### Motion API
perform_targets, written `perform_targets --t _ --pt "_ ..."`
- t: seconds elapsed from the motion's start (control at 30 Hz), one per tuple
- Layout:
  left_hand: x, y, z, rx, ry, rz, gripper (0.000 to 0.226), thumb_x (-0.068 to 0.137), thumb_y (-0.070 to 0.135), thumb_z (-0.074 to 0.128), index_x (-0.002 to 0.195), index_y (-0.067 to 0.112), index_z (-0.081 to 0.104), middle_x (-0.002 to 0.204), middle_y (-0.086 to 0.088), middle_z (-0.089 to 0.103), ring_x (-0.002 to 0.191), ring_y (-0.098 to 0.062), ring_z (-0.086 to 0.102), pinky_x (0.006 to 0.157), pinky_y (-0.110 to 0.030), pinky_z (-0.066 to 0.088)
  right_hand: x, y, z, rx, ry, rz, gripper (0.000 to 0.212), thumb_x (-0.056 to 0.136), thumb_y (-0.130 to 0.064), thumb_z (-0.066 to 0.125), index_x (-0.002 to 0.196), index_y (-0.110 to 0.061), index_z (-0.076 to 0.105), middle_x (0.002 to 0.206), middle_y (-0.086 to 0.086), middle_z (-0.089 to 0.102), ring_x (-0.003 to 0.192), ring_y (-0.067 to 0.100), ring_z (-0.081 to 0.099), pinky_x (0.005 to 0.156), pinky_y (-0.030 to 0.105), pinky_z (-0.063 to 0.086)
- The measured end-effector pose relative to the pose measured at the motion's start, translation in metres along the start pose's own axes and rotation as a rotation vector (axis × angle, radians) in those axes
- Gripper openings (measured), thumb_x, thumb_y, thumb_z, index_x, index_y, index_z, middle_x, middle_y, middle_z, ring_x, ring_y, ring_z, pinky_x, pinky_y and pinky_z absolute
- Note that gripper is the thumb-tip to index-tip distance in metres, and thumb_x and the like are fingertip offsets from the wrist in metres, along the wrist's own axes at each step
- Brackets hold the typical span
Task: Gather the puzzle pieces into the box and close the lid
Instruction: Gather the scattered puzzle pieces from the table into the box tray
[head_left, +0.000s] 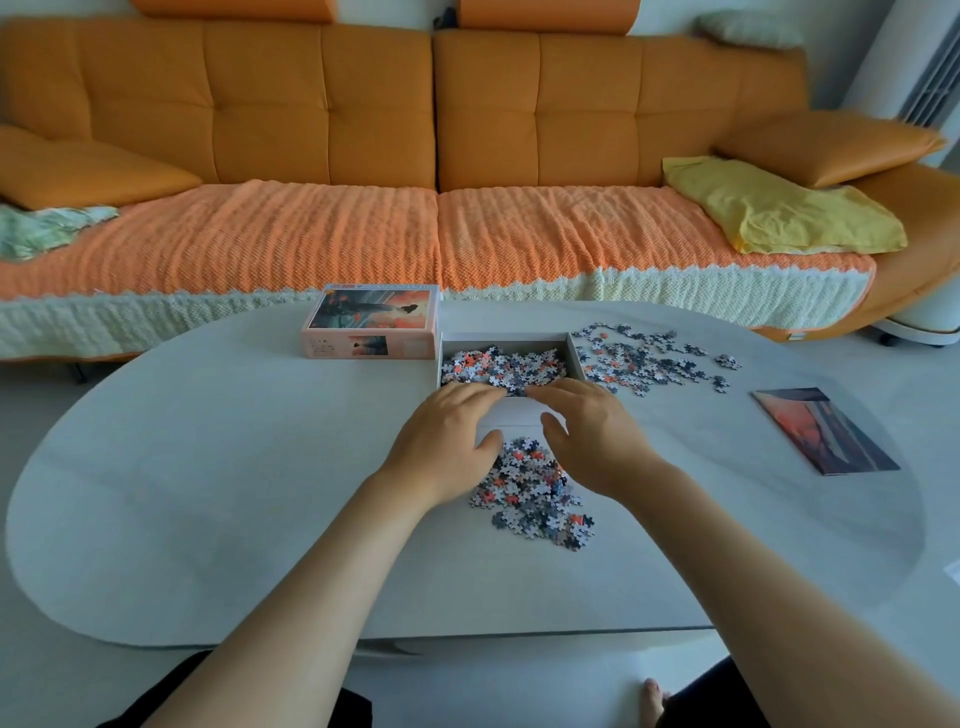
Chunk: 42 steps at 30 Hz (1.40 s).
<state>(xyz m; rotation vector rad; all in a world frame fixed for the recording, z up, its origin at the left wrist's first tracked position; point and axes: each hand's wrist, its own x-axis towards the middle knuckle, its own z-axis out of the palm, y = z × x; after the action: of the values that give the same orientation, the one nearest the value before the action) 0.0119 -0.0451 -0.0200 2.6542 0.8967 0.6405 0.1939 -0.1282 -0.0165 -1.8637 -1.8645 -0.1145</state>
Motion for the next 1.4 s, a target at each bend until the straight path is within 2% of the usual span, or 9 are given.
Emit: perform_targets --t 0.23,0.37,0.47,0.6,0.8,0.97,1.13,1.27,1.4 --pt "-0.009 0.011 -0.003 -0.02 0.014 0.084 0.048 0.095 0.026 0.055 0.141 0.017 0.048 0.141 0.004 0.051 0.131 -0.014 0.042 0.111 -0.027 0.029 -0.015 0.003 -0.014 0.024 0.048 -0.069 0.033 0.091 -0.007 0.056 0.12 -0.014 0.067 0.114 0.001 0.068 0.104 0.021 0.061 0.092 0.038 0.05" --pt "-0.015 0.011 -0.004 0.033 0.124 0.194 0.029 0.088 0.021 0.064 0.116 0.015 0.065 0.112 0.004 0.061 0.107 -0.015 0.053 0.094 -0.031 0.044 -0.023 -0.002 -0.023 0.045 0.054 -0.181 0.026 0.087 -0.008 0.059 0.11 -0.015 0.071 0.101 -0.002 0.067 0.086 0.015 0.062 0.077 0.03 0.053" --pt "-0.022 0.016 -0.003 0.017 0.046 0.178 0.027 0.089 0.026 0.064 0.115 0.017 0.064 0.11 0.006 0.06 0.104 -0.013 0.053 0.086 -0.031 0.049 -0.028 -0.012 -0.03 0.045 -0.139 -0.149 0.027 0.088 -0.031 0.06 0.114 -0.026 0.069 0.099 -0.011 0.061 0.071 0.005 0.056 0.064 0.026 0.049" --pt "-0.03 0.015 0.005 0.085 -0.167 0.087 0.048 0.093 0.042 0.056 0.137 0.023 0.051 0.128 0.007 0.05 0.123 -0.013 0.041 0.102 -0.032 0.039 -0.031 -0.016 -0.027 -0.065 -0.455 -0.02 0.055 0.084 -0.055 0.06 0.134 -0.033 0.051 0.118 -0.01 0.048 0.087 0.015 0.06 0.079 0.03 0.049" --pt "-0.023 0.022 0.003 -0.085 -0.216 -0.03 0.033 0.089 0.03 0.067 0.122 0.025 0.067 0.1 0.009 0.05 0.094 -0.009 0.05 0.083 -0.03 0.047 -0.024 -0.016 -0.02 0.089 -0.416 0.105 0.029 0.087 -0.03 0.067 0.116 -0.029 0.068 0.103 -0.004 0.054 0.079 0.009 0.052 0.077 0.021 0.041" --pt "-0.015 0.022 -0.003 -0.144 -0.232 -0.075 0.02 0.087 0.023 0.072 0.106 0.024 0.073 0.099 0.008 0.054 0.086 -0.009 0.055 0.084 -0.032 0.049 -0.02 -0.018 -0.016 0.124 -0.391 0.16 0.029 0.08 -0.035 0.075 0.108 -0.029 0.071 0.112 -0.008 0.052 0.079 0.006 0.049 0.083 0.02 0.043" --pt "-0.01 0.022 -0.007 -0.112 -0.342 -0.109 0.044 0.083 0.033 0.075 0.125 0.026 0.064 0.115 0.009 0.053 0.1 -0.008 0.051 0.088 -0.023 0.041 -0.011 -0.021 -0.016 0.08 -0.457 0.185 0.035 0.084 -0.028 0.071 0.119 -0.027 0.068 0.115 -0.002 0.058 0.088 0.014 0.057 0.074 0.022 0.045" --pt "-0.01 0.019 -0.009 -0.105 -0.294 -0.107 0.03 0.082 0.023 0.077 0.112 0.025 0.071 0.103 0.01 0.054 0.093 -0.007 0.052 0.082 -0.019 0.039 -0.006 -0.02 -0.015 0.118 -0.476 0.249 0.027 0.083 -0.027 0.073 0.11 -0.025 0.073 0.108 -0.005 0.066 0.065 0.003 0.055 0.052 0.012 0.037" --pt "-0.01 0.021 -0.012 -0.214 -0.258 -0.145 0.019 0.077 0.014 0.08 0.092 0.024 0.073 0.094 0.01 0.054 0.084 -0.008 0.057 0.078 -0.024 0.048 -0.003 -0.021 -0.016 0.179 -0.453 0.299 0.019 0.078 -0.023 0.079 0.096 -0.028 0.077 0.091 -0.012 0.064 0.06 0.0 0.053 0.046 0.005 0.033"
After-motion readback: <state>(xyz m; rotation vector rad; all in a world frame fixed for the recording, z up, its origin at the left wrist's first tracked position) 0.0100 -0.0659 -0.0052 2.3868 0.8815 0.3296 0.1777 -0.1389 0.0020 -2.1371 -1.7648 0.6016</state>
